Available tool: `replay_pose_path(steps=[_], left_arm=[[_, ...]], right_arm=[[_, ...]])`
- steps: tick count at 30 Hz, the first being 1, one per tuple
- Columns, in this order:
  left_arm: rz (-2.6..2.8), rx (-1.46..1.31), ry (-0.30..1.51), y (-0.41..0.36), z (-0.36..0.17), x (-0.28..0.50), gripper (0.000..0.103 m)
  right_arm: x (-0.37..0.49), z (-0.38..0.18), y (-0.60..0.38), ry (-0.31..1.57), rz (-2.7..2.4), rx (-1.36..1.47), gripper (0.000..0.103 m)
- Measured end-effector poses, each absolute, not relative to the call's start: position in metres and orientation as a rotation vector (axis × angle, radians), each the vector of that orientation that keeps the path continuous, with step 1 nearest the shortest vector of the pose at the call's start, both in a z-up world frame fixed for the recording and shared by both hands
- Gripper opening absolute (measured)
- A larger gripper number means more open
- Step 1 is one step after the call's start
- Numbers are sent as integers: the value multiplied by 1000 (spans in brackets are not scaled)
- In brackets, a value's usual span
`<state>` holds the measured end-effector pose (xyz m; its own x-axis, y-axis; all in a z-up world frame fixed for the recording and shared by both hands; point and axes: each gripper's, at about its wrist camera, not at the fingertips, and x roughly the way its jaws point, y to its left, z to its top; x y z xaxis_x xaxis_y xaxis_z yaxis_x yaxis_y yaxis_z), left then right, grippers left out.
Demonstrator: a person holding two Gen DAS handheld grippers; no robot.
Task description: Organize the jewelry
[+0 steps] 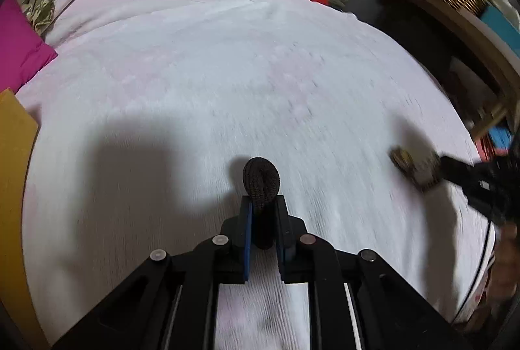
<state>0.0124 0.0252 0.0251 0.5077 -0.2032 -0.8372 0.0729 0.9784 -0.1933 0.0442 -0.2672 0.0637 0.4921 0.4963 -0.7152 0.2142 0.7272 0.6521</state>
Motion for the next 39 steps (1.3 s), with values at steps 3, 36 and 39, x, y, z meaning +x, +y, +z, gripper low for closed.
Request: replay_pose_path(steps=[3,36,39], left_arm=[[-186,-119,1041,25,24,1,18],[-214,-52,997,24,22,0,32],[-202,-56,992,26,23,0,23]], right_arm=[[44,64,-267,1073,202,786,13],[47,66,-220,1118,156,356,19],[45,69,-223,1102,151,354,16]])
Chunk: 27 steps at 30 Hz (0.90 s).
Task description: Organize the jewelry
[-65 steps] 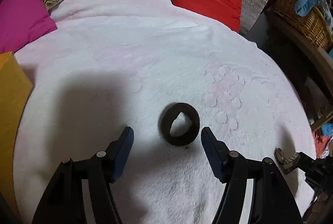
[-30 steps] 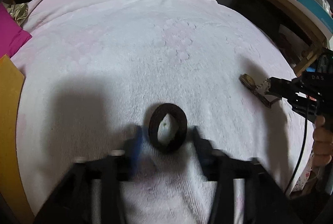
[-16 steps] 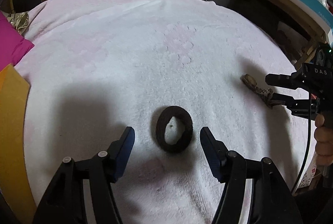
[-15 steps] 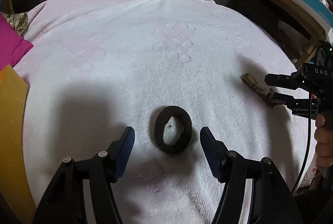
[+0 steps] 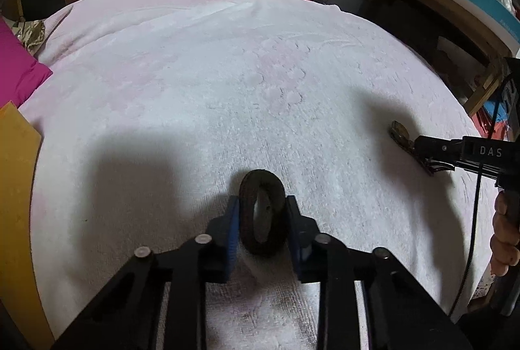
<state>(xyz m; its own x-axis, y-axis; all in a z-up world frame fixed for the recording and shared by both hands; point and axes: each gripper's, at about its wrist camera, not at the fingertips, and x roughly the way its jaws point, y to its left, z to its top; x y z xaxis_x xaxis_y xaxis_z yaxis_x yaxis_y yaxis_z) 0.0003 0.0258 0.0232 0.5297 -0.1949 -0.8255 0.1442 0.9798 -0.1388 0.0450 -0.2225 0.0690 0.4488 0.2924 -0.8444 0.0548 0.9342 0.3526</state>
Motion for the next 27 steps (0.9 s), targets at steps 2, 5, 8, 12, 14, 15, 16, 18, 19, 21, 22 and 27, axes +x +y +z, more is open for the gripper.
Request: replay_pose_path(steps=[2,5,8,12,14,15,16,18,19,21,22,27], left_arm=[[-201,-61,988,26,25,0,19],[-207,-76,978,29,29,-1,17],[-189,-87,960,34,35,-4,17],[-143,-96,935,42,44,-7,17],[-113,-89,925,45,48,-11,17],[-94,-84,921,46,50,-13,17],[-82,-81,917,47,53,-15,17],[-63,-75,910,47,56,-19,17],[-53,-69,905,47,59,-21,17],[-36,-43,891,46,63,-25,17],[-32,-35,883,46,65,-28,17],[-1,7,833,45,78,-38,17]], right_arm=[[43,72,-223,1086,152,353,14],[40,78,-226,1063,169,366,14],[35,84,-226,1046,206,414,14],[33,87,-224,1041,272,506,14],[34,86,-222,1049,298,561,14],[33,85,-222,1050,307,582,14],[34,84,-222,1052,316,604,14],[34,83,-221,1052,328,628,14],[34,83,-221,1052,333,642,14],[36,81,-221,1055,345,668,14],[36,81,-220,1055,347,677,14],[36,83,-214,1049,375,705,14]])
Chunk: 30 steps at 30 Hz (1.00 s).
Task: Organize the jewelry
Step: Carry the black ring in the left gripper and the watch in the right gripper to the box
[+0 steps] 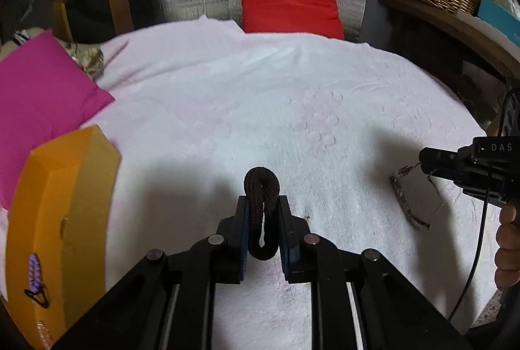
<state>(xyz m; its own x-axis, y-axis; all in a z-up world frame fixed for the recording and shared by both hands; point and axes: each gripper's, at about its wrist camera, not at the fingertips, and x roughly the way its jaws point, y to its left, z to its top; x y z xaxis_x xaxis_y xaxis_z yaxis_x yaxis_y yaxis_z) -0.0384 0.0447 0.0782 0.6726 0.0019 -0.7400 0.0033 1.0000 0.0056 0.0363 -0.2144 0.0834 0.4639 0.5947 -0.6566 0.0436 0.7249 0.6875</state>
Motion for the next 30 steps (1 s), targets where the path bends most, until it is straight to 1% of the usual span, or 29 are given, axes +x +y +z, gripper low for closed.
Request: replay_pose_path(steps=[13,30], left_arm=[[48,47,755,54,100,-60,17],[136,1,695,98,117,-88,17]], right_arm=[[27,101,-179,1008,449,704,14],[8,128,-107,973,606,635,14]])
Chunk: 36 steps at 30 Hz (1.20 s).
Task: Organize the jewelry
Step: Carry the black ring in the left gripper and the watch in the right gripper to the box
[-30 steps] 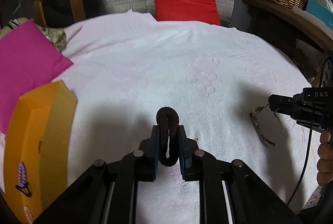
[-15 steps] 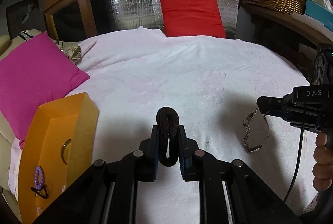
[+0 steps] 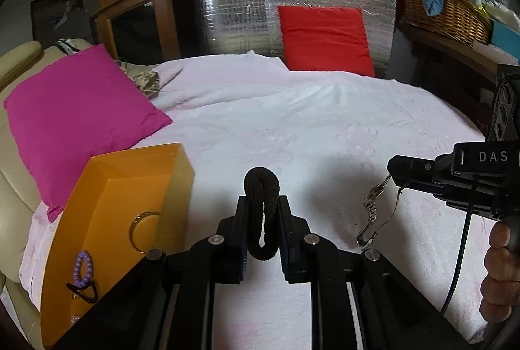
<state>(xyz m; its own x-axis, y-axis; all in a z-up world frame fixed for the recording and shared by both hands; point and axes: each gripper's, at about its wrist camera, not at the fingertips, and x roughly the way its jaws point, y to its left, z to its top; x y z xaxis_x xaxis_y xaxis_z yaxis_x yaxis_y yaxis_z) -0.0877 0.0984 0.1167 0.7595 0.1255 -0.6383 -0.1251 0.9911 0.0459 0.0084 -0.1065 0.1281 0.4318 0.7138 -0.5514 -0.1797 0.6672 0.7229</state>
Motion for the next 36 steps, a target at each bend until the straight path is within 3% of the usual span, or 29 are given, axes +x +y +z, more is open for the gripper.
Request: replay_pose_path(steps=[18,36], left_arm=[[340,-99,584,187,144,-123,17],[482,-196,773,276,86,-109,17]], right_arm=[[-18,184,-24,873,788,515,14],[13,176,135,945,849,351,14]])
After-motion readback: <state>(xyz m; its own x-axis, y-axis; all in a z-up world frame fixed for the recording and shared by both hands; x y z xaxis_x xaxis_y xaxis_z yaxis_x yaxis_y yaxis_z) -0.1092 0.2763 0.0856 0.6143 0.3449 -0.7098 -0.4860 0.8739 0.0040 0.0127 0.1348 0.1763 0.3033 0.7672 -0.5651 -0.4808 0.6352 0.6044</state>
